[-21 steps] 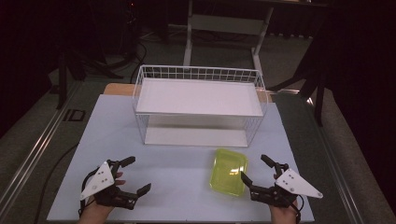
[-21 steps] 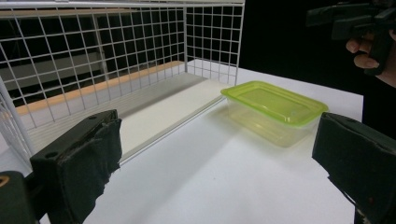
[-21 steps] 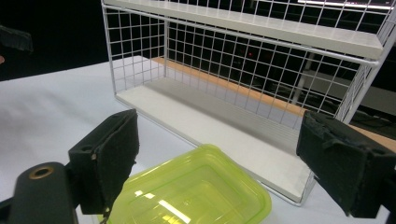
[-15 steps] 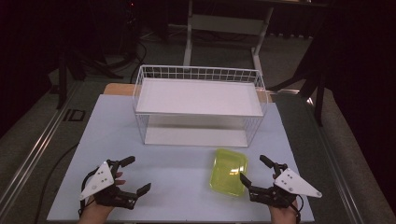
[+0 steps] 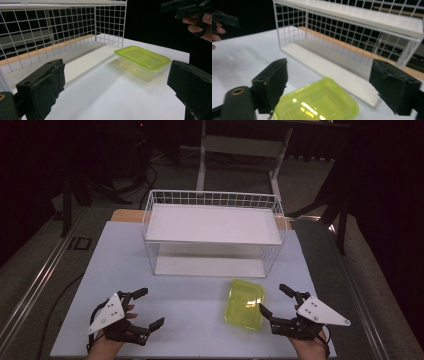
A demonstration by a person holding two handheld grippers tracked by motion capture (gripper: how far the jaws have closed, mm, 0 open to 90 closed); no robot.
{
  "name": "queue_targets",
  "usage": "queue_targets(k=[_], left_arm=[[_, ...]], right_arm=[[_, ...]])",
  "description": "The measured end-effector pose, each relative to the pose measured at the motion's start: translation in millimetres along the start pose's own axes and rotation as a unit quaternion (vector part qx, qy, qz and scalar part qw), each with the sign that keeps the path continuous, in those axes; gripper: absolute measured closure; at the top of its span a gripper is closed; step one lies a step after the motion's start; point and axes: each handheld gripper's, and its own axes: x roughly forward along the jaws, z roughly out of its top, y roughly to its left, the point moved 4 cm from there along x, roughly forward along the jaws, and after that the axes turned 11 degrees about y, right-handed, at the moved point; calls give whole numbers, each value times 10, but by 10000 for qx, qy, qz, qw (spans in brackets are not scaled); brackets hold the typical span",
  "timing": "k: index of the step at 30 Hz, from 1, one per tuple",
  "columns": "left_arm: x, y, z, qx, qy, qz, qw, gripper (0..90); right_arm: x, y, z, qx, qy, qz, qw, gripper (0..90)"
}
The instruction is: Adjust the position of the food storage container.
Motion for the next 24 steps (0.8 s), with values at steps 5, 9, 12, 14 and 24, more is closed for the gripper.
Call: queue_targets(k=[5, 9, 12, 14, 24], left_arm=[[26, -19, 0, 27, 41, -35, 10000, 23], [35, -31, -3, 50, 57, -50, 10000, 23], [38, -28, -8, 56, 78, -58, 9999, 23], [36, -26, -6, 54, 64, -50, 10000, 23], [44, -53, -2, 149, 104, -60, 9998, 23]], right_arm=[[14, -78, -105, 39, 331, -71, 9994, 345], [42, -151, -210, 242, 576, -28, 9980, 440], [61, -200, -296, 298, 756, -43, 9967, 532], [82, -230, -357, 399, 857, -33, 9955, 577], [203, -304, -678, 536, 1504, -291, 9867, 815]])
